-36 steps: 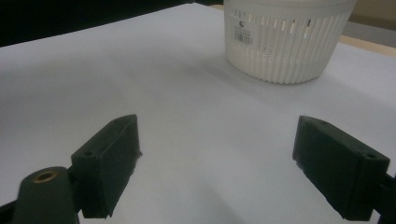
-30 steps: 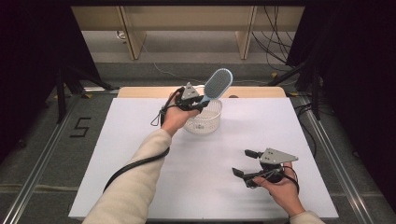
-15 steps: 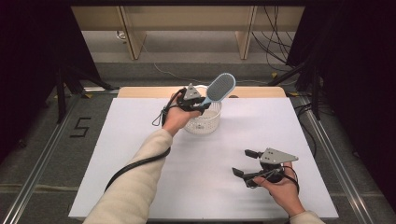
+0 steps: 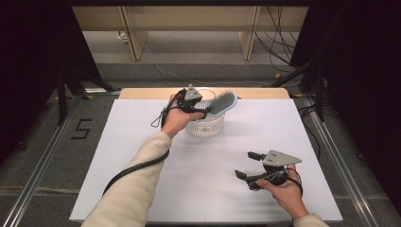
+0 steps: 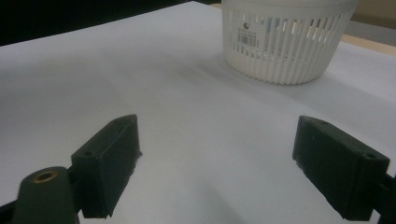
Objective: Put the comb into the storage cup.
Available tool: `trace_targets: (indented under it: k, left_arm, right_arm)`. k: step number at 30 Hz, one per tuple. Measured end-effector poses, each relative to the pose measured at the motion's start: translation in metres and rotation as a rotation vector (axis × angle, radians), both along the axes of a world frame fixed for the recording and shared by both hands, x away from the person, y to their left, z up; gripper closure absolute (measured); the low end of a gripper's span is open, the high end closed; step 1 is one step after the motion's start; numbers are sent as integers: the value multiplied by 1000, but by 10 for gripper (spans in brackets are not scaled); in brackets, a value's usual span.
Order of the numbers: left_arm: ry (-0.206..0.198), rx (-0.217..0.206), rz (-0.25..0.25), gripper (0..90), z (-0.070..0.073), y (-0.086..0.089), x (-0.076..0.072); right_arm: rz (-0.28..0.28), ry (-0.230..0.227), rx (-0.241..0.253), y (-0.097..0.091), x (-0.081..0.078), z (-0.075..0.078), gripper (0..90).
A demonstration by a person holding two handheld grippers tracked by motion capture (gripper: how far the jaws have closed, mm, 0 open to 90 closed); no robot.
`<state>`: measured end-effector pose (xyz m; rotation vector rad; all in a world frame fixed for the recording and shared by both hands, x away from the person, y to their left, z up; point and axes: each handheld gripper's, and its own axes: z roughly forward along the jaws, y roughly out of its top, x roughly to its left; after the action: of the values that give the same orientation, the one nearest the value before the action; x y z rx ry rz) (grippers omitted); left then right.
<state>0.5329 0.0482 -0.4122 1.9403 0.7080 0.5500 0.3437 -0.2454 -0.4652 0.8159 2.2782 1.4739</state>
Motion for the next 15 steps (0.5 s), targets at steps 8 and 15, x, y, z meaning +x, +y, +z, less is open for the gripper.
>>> trace_targets:
  k: [8, 15]
  left_arm:
    - [14, 22, 17, 252, 5, 6, -8]
    - [54, 34, 55, 153, 7, 13, -13]
  right_arm:
    - [-4, 1, 1, 0, -1, 0, 158]
    - [-4, -1, -2, 0, 0, 0, 158]
